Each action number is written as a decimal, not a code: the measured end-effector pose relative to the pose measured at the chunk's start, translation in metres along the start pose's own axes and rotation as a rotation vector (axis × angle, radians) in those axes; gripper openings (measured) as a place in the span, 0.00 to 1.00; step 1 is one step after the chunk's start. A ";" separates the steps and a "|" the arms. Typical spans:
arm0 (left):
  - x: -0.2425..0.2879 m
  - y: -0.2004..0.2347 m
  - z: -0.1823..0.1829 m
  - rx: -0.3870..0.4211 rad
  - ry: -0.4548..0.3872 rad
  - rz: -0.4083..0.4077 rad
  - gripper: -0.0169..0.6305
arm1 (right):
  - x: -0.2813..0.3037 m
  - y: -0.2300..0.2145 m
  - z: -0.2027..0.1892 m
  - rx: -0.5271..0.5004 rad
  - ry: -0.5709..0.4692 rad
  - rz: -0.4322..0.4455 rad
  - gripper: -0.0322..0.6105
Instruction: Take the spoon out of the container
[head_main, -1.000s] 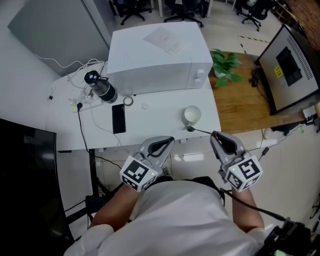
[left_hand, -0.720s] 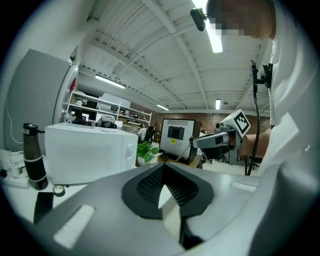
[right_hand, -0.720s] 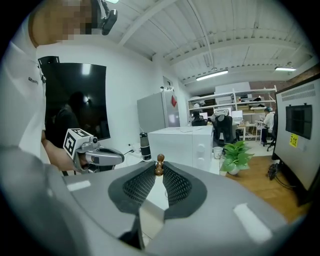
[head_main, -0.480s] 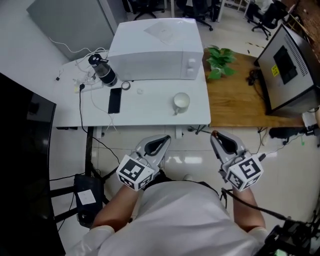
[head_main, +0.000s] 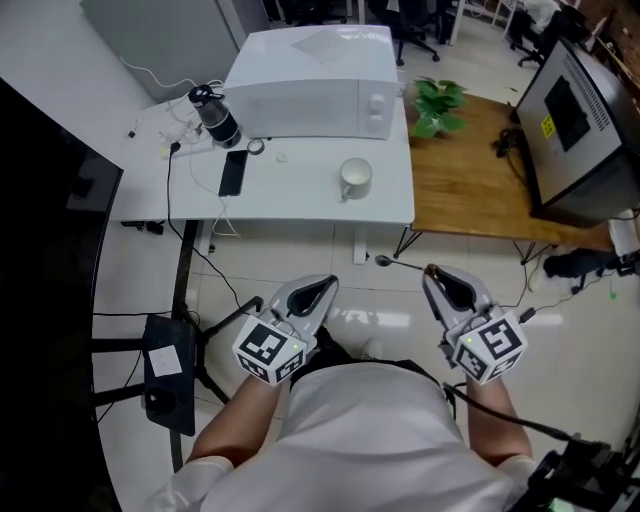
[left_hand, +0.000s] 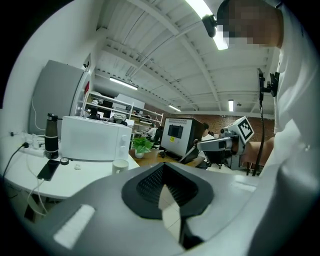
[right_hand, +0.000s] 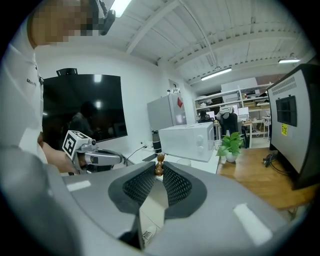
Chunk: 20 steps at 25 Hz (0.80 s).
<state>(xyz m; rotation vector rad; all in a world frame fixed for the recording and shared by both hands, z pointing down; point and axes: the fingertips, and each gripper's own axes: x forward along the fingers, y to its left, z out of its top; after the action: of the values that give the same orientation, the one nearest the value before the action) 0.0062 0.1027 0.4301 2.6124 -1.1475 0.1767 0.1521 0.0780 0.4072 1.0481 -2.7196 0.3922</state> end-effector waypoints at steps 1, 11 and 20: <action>-0.003 -0.004 -0.002 0.002 0.004 0.006 0.03 | -0.004 0.003 -0.003 0.004 0.002 0.005 0.14; -0.018 -0.020 0.008 0.036 0.016 -0.023 0.03 | -0.017 0.023 -0.001 0.011 -0.007 -0.009 0.14; -0.034 0.003 0.016 0.064 0.045 -0.086 0.03 | -0.001 0.042 0.007 0.039 0.001 -0.063 0.14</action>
<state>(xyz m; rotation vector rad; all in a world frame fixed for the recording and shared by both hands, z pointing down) -0.0189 0.1199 0.4076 2.6929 -1.0288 0.2569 0.1241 0.1064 0.3927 1.1400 -2.6801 0.4365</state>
